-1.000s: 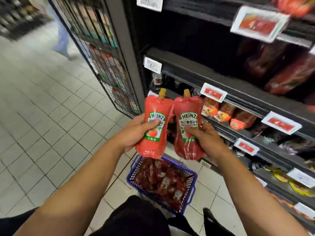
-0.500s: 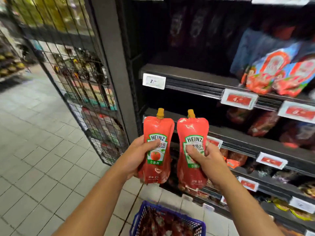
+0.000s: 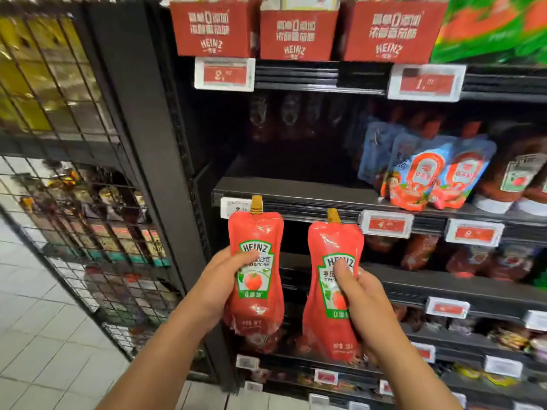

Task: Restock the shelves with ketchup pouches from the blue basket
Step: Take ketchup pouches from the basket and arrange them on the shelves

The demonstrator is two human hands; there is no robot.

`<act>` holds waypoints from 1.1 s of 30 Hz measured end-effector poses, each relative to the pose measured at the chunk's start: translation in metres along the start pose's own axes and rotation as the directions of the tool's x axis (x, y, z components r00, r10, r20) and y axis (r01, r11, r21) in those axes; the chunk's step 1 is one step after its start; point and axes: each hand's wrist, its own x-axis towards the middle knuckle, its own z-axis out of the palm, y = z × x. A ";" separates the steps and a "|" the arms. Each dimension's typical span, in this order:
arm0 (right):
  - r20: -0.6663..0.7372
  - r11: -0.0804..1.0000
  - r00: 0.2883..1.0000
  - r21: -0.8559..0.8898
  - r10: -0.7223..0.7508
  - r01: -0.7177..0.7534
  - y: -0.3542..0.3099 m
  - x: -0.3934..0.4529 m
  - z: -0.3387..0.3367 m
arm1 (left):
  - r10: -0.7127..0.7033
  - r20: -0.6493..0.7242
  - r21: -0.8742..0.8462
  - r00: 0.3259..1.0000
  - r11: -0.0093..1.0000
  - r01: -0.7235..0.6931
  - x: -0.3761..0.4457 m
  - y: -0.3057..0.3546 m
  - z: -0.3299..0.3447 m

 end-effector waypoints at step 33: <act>-0.029 0.954 0.962 -0.139 -0.273 0.266 -0.113 0.142 -0.004 | 0.614 -0.068 0.604 0.786 0.653 -0.457 0.186 0.104 0.055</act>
